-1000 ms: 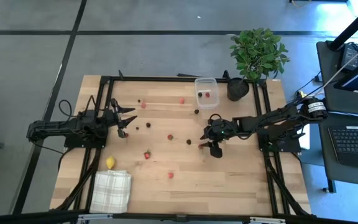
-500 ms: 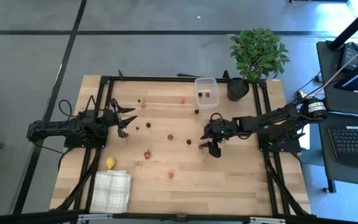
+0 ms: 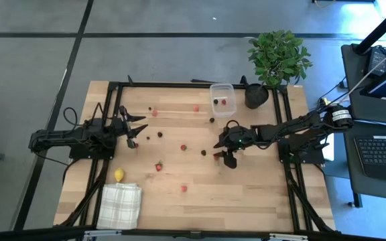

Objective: Pick and placing Produce into tupperware
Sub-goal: Put the right strawberry into the transparent bin

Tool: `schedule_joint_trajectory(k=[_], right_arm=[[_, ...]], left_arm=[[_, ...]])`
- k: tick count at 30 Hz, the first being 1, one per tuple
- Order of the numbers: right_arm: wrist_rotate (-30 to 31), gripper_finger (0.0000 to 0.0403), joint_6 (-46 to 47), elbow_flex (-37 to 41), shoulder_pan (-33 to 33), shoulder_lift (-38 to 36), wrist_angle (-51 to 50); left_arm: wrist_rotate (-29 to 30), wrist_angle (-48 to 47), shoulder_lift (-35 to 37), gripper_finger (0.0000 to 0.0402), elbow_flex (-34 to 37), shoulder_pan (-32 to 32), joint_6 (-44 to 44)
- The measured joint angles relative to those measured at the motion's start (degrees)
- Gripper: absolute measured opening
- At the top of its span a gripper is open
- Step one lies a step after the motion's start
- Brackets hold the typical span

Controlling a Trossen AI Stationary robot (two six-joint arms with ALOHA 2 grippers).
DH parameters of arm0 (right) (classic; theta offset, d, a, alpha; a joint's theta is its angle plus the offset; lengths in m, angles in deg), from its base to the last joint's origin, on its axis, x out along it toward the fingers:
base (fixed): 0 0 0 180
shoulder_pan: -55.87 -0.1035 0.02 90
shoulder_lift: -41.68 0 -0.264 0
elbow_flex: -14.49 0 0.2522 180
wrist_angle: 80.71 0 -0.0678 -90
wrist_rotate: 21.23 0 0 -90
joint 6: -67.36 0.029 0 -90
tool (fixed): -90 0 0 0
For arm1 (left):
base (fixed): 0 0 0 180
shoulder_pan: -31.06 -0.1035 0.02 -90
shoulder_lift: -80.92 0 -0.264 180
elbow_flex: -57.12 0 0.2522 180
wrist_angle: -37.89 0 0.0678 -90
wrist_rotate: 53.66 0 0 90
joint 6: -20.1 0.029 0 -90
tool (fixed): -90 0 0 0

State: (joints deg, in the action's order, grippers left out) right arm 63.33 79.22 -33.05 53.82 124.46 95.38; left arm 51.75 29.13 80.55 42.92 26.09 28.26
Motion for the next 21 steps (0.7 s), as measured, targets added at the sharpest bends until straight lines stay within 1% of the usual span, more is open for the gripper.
schedule_joint_trajectory(k=[3, 5, 10, 13, 15, 18, 21], right_arm=[[1.2, 0.0192, -0.2, 0.0, 0.0, 0.0, -0.1], [1.3, 0.0202, -0.4, 0.0, 0.0, 0.0, -0.4], [1.6, 0.0256, -0.1, 0.0, 0.0, 0.0, -0.5], [3.2, 0.0292, -0.2, 0.0, 0.0, 0.0, -0.5], [3.8, 0.0308, -0.2, 0.0, 0.0, 0.0, 0.0], [3.9, 0.0322, -0.1, 0.0, -0.1, 0.0, 0.8], [3.8, 0.0325, -0.6, 0.0, -1.1, 0.0, 0.5]], left_arm=[[0.0, 0.0, 0.0, 0.0157, 0.0, 0.0, 0.0], [0.0, 0.0, 0.0, 0.0157, 0.0, 0.0, 0.0], [0.0, 0.0, 0.0, 0.0157, 0.0, 0.0, 0.0], [0.0, 0.0, 0.0, 0.0157, 0.0, 0.0, 0.0], [0.0, 0.0, 0.0, 0.0157, 0.0, 0.0, 0.0], [0.0, 0.0, 0.0, 0.0157, 0.0, 0.0, 0.0], [0.0, 0.0, 0.0, 0.0157, 0.0, 0.0, 0.0]])
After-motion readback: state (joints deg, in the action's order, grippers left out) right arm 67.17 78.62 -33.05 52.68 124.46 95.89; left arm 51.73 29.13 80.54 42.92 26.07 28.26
